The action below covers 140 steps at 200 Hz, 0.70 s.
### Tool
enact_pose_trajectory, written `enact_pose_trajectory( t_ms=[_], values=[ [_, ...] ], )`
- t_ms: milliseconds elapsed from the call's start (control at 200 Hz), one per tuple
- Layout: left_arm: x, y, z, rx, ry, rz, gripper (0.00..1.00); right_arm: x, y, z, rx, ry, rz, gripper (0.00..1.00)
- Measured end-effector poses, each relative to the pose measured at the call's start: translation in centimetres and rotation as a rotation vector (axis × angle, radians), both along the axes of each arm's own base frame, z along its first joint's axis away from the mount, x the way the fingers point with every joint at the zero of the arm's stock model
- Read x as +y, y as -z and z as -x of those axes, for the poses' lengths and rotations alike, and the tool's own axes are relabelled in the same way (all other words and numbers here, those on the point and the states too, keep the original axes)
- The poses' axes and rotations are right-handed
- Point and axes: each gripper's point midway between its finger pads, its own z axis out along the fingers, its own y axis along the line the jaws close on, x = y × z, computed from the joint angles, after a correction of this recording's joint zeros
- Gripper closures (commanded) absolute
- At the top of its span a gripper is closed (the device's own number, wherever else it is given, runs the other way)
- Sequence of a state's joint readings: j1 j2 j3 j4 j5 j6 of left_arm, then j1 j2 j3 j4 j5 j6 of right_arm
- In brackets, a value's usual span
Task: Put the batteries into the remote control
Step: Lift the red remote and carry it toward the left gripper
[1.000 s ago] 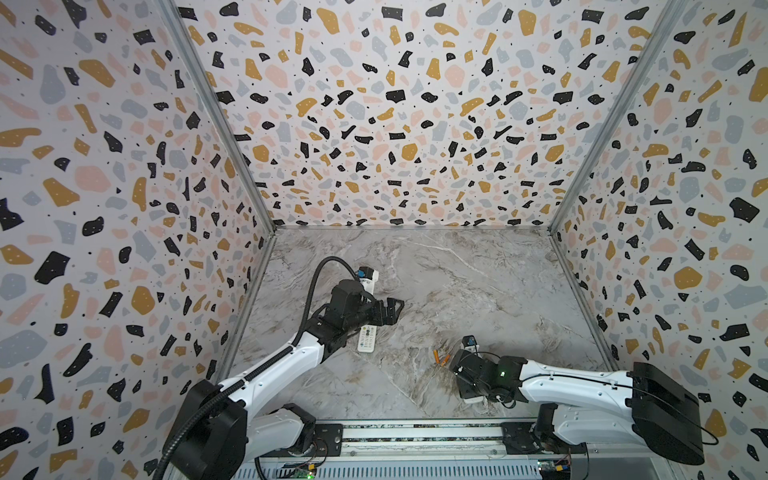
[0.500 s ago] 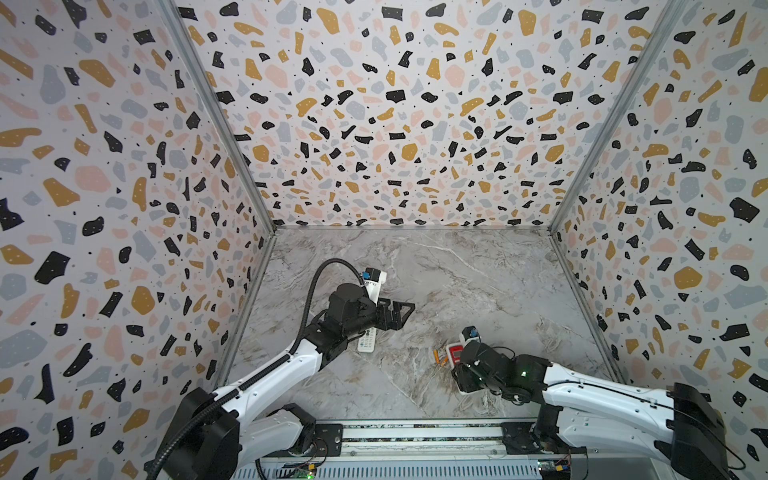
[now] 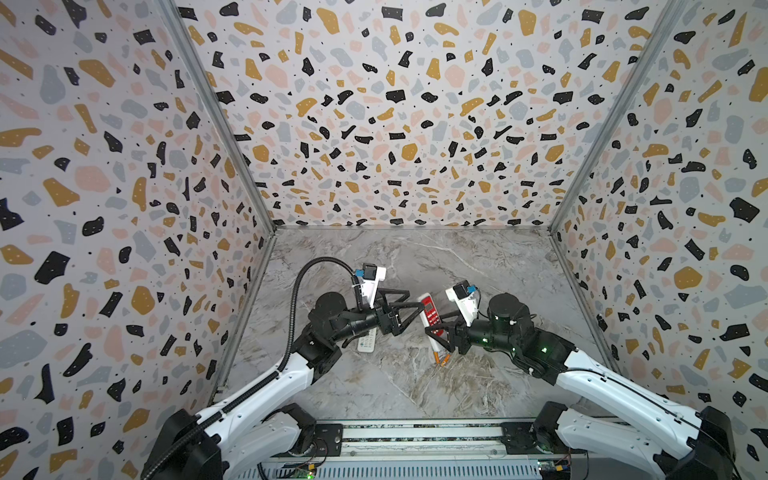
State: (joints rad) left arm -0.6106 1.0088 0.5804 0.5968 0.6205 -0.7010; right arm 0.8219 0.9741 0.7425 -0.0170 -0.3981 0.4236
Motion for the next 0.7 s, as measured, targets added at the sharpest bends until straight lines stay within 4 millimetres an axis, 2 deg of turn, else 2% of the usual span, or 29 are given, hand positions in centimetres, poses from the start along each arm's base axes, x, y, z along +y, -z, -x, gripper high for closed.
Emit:
enact_pose_trajectory(
  t_ms=[265,350,410,701],
  values=[
    [-0.7,-1.0,1.2,-0.022,0.061,0.036,0.00,1.4,-3.8,1.4,-0.085,-0.160,-0.151,0.80],
    [-1.2,-1.1,1.7,-0.027,0.087,0.040,0.04,1.6,-4.4,1.7,-0.101,-0.189,-0.177,0.80],
    [-1.6,-1.0,2.1,-0.025,0.107,0.039,0.10,1.9,-4.6,1.8,-0.105,-0.207,-0.190,0.80],
    [-2.1,-1.0,2.6,-0.025,0.137,0.046,0.54,2.7,-4.6,2.0,-0.104,-0.260,-0.212,0.80]
  ],
)
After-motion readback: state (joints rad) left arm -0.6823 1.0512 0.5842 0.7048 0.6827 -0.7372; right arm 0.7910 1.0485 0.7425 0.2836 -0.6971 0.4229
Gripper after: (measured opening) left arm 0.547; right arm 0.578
